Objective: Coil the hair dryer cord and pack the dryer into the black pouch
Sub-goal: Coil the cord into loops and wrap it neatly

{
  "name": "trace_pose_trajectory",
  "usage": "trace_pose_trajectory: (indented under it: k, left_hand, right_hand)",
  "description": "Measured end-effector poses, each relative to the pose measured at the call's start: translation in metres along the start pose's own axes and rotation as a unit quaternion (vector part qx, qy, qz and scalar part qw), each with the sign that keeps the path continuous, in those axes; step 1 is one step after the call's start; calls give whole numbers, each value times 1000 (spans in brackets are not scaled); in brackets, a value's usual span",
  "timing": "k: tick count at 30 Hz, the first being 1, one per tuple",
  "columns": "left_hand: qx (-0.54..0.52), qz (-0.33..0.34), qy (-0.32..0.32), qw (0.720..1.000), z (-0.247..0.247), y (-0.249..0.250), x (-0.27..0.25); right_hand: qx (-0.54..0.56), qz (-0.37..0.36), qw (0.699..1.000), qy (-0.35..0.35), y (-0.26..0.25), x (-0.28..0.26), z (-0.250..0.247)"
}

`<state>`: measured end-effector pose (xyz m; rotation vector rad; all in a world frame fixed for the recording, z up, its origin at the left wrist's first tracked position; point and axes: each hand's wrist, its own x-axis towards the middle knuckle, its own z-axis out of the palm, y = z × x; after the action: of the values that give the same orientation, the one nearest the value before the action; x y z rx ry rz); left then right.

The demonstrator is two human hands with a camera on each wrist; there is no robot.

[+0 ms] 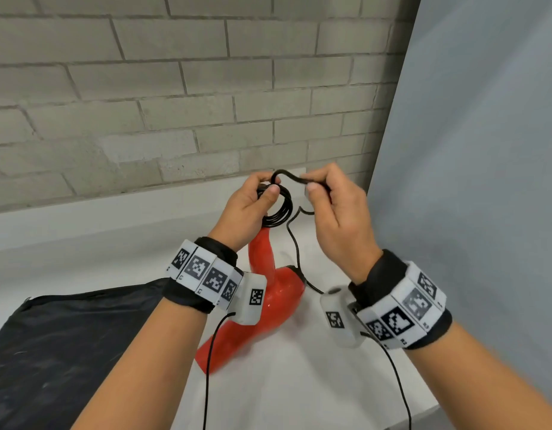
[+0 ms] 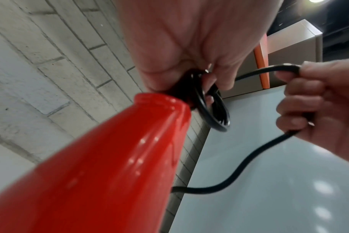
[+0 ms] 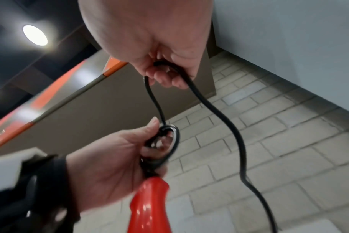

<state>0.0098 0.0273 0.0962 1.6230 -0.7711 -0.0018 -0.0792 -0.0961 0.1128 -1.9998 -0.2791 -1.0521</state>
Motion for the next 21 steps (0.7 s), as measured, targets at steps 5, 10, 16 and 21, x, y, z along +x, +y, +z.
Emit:
trace_pose_trajectory:
  k: [5, 10, 16, 21]
  left_hand:
    - [-8, 20, 38, 999, 2, -10, 3]
    - [14, 51, 22, 998, 6, -11, 6]
    - [-14, 40, 68, 997, 13, -12, 7]
    - [-8, 31, 71, 997, 15, -10, 5]
  right_hand:
    - [30, 20, 999, -31, 24, -31, -3]
    - [14, 37, 995, -86, 28, -49, 5]
    - [-69, 148, 982, -94, 57, -60, -3]
    - [-320, 368, 775, -403, 110, -75, -7]
